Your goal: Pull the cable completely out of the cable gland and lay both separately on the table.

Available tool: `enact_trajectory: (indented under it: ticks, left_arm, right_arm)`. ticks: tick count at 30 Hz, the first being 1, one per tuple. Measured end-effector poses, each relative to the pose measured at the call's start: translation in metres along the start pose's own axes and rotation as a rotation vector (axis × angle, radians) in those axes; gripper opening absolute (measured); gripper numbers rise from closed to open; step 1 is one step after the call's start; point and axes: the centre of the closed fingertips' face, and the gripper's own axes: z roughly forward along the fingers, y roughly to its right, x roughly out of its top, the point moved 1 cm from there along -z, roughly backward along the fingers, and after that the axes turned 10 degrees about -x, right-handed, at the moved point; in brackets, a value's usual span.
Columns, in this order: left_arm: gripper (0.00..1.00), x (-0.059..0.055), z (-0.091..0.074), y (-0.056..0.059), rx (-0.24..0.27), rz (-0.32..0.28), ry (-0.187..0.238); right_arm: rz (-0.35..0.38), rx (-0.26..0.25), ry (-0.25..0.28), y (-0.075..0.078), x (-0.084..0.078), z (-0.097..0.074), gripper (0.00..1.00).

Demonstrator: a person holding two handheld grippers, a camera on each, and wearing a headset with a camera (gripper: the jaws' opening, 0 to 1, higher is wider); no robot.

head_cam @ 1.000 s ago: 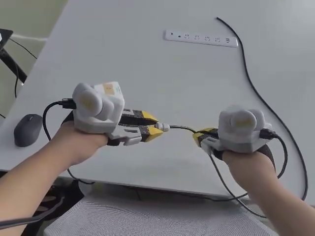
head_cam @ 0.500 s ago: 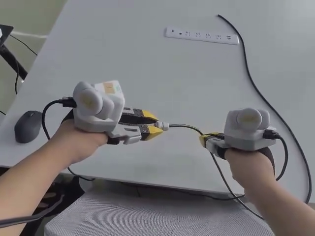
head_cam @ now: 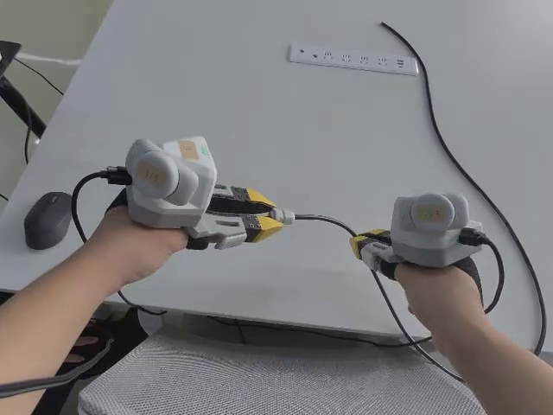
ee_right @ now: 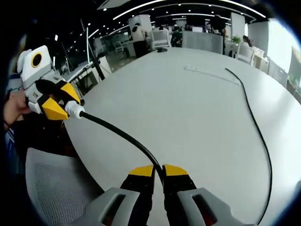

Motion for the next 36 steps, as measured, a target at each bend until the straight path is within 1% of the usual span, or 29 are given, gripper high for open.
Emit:
enact_trajectory:
  ticks: [3, 4, 6, 7, 8, 9, 10, 11, 12, 13, 14, 16, 17, 18, 20, 21, 22, 23, 25, 26, 28, 30, 36]
  left_arm:
    - [0.15, 0.000, -0.001, -0.001, 0.003, -0.002, 0.004]
    - [0.15, 0.000, -0.001, -0.002, 0.005, -0.003, 0.004]
    - [0.15, 0.000, -0.002, -0.002, 0.007, -0.003, 0.003]
    - [0.15, 0.000, -0.002, -0.002, 0.006, -0.005, 0.001]
    - [0.15, 0.000, -0.002, -0.002, 0.007, -0.004, 0.002]
    - [0.15, 0.000, -0.002, -0.002, 0.006, -0.004, 0.002]
    - [0.15, 0.000, -0.002, -0.002, 0.006, -0.006, 0.003]
    - [0.15, 0.000, -0.002, -0.002, 0.006, -0.006, 0.002]
    - [0.15, -0.001, -0.002, -0.003, 0.006, -0.006, 0.001]
    - [0.15, -0.001, -0.002, -0.002, 0.005, -0.009, 0.001]
    - [0.15, -0.001, -0.002, -0.002, 0.005, -0.009, 0.000]
    - [0.15, -0.001, -0.001, -0.002, 0.004, -0.011, 0.000]
    - [0.15, -0.001, -0.001, -0.002, 0.004, -0.014, 0.000]
    - [0.15, -0.002, -0.001, -0.002, 0.005, -0.014, 0.000]
    - [0.15, -0.001, -0.001, -0.003, 0.004, -0.016, 0.001]
    - [0.15, -0.001, -0.001, -0.003, 0.004, -0.018, 0.001]
    - [0.15, -0.001, -0.001, -0.002, 0.003, -0.020, 0.001]
    - [0.15, -0.002, -0.001, -0.002, 0.003, -0.021, -0.001]
    - [0.15, -0.003, -0.001, -0.002, 0.003, -0.023, -0.004]
    - [0.15, -0.003, -0.001, -0.002, 0.003, -0.023, -0.004]
    - [0.15, -0.003, -0.002, -0.002, 0.003, -0.024, -0.004]
    - [0.15, -0.002, -0.001, -0.002, 0.002, -0.024, -0.002]
    - [0.15, -0.002, -0.001, -0.001, -0.001, -0.028, 0.001]
  right_arm:
    - [-0.007, 0.005, 0.012, -0.002, 0.002, -0.003, 0.03]
    - [-0.006, 0.009, 0.028, -0.002, 0.005, -0.004, 0.05]
    - [-0.027, 0.013, 0.040, -0.005, 0.010, -0.007, 0.09]
    - [-0.055, 0.027, 0.066, -0.009, 0.016, -0.010, 0.11]
    - [-0.078, 0.051, 0.104, -0.014, 0.024, -0.013, 0.15]
    - [-0.112, 0.072, 0.145, -0.021, 0.034, -0.019, 0.18]
    - [-0.133, 0.079, 0.166, -0.023, 0.038, -0.022, 0.21]
    - [-0.201, 0.093, 0.225, -0.031, 0.051, -0.029, 0.22]
    - [-0.267, 0.102, 0.263, -0.037, 0.060, -0.035, 0.23]
    - [-0.310, 0.108, 0.281, -0.042, 0.065, -0.039, 0.23]
    - [-0.370, 0.111, 0.303, -0.048, 0.071, -0.042, 0.23]
    - [-0.458, 0.126, 0.331, -0.060, 0.078, -0.046, 0.23]
    - [-0.476, 0.129, 0.335, -0.062, 0.079, -0.046, 0.23]
    - [-0.548, 0.131, 0.340, -0.069, 0.080, -0.044, 0.23]
    - [-0.592, 0.136, 0.331, -0.073, 0.079, -0.042, 0.23]
    - [-0.592, 0.158, 0.327, -0.080, 0.077, -0.041, 0.23]
    - [-0.607, 0.163, 0.325, -0.083, 0.076, -0.040, 0.23]
    - [-0.633, 0.166, 0.324, -0.085, 0.074, -0.038, 0.21]
    - [-0.727, 0.165, 0.316, -0.089, 0.068, -0.034, 0.18]
    - [-0.745, 0.171, 0.317, -0.091, 0.067, -0.033, 0.18]
    - [-0.771, 0.179, 0.307, -0.093, 0.063, -0.031, 0.16]
    - [-0.782, 0.175, 0.303, -0.093, 0.062, -0.029, 0.12]
    - [-0.784, 0.179, 0.305, -0.094, 0.063, -0.026, 0.09]
